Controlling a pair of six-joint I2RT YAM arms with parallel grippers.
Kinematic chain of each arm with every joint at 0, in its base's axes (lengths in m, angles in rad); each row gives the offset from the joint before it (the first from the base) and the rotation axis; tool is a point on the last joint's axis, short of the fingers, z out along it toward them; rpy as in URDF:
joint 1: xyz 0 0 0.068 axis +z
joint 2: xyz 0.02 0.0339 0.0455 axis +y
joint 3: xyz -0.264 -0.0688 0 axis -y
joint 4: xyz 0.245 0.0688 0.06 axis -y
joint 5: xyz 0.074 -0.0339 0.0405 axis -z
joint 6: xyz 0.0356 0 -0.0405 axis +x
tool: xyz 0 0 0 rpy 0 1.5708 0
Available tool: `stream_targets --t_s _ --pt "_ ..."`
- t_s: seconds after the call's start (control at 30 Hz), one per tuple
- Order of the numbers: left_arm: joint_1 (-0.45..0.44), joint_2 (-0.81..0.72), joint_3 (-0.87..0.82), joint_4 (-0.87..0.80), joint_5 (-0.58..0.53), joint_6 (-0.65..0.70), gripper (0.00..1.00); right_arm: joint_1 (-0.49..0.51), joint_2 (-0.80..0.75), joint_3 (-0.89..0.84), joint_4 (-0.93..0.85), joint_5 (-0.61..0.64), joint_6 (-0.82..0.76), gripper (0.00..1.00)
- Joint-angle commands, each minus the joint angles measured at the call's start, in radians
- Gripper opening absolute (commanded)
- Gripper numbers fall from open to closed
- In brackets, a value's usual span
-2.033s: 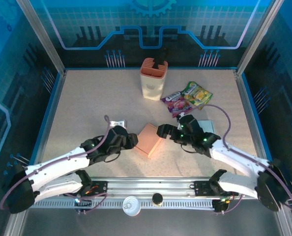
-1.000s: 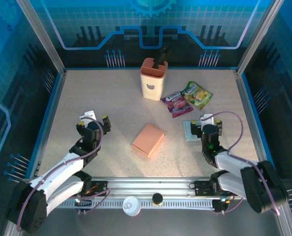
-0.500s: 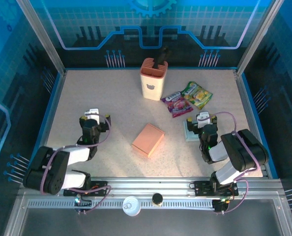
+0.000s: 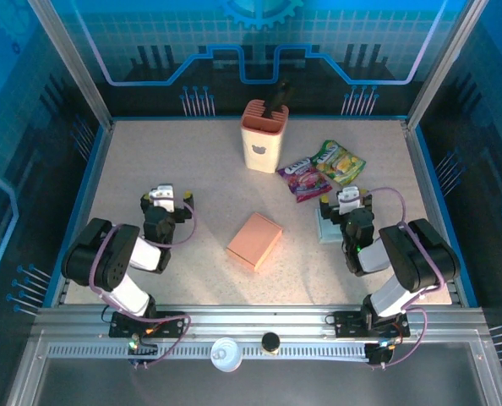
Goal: Fold the paper box
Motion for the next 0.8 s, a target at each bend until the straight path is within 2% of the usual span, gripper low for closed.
stream_targets --t_s 0.0,0.03,0.77 --pt "0.087 -0.045 0.055 -0.143 0.086 -0.095 0.99 -0.084 -0.039 0.088 -0.223 -0.068 0.091 1.00" --pt "0.085 -0.042 0.055 -0.137 0.081 -0.089 0.99 -0.116 -0.047 0.081 -0.225 -0.120 0.110 1.00" --pt "0.084 -0.044 0.054 -0.135 0.089 -0.088 0.99 -0.092 -0.039 0.079 -0.209 -0.077 0.090 1.00"
